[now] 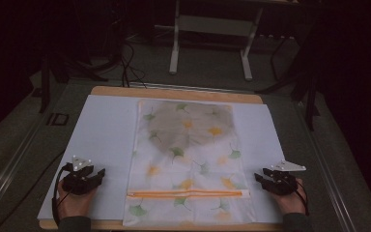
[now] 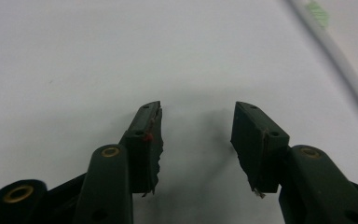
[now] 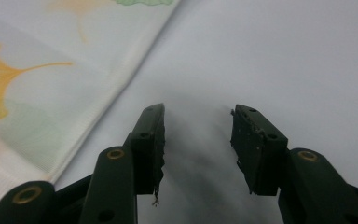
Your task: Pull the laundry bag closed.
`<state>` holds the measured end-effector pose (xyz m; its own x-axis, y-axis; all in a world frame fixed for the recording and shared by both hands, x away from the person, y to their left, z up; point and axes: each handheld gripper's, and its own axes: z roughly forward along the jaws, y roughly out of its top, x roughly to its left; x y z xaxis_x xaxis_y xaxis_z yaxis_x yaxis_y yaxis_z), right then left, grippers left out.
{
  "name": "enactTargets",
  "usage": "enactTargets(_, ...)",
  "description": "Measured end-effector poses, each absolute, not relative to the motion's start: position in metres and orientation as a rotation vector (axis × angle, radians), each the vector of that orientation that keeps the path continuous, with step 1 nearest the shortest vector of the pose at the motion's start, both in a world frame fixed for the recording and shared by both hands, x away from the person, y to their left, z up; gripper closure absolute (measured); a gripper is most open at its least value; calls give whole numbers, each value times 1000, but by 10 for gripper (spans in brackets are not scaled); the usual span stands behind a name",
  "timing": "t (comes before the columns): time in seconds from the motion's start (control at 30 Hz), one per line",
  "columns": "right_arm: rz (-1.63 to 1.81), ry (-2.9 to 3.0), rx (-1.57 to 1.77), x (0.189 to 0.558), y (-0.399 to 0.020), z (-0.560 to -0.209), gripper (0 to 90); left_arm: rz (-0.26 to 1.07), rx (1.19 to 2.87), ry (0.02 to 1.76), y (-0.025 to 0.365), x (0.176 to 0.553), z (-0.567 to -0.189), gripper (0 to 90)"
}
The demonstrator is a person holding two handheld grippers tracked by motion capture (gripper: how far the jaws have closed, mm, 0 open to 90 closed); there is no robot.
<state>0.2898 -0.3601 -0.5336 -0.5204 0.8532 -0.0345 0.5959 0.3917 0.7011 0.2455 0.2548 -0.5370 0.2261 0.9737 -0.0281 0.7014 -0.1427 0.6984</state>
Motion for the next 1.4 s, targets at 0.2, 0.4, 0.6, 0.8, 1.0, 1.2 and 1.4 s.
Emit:
enactTargets(0.2, 867, 2286, 1204, 287, -355, -530, 580, 585, 1975, 1456, 252, 241, -534, 569)
enactTargets(0.4, 849, 2306, 1157, 285, -348, -527, 600, 546, 2039, 1383, 250, 239, -534, 572)
enactTargets(0.6, 858, 2351, 1154, 285, -343, -528, 608, 510, 2065, 1350, 244, 236, -532, 570)
enactTargets(0.8, 859, 2382, 1114, 283, -335, -525, 619, 500, 2063, 1327, 242, 233, -528, 563)
enactTargets(1.0, 861, 2420, 1059, 283, -325, -523, 639, 492, 2042, 1321, 243, 232, -527, 560)
enactTargets(1.2, 912, 2460, 995, 282, -311, -514, 635, 488, 2040, 1312, 244, 233, -527, 560)
enactTargets(1.4, 928, 2521, 939, 286, -293, -507, 614, 481, 2039, 1304, 242, 233, -527, 564)
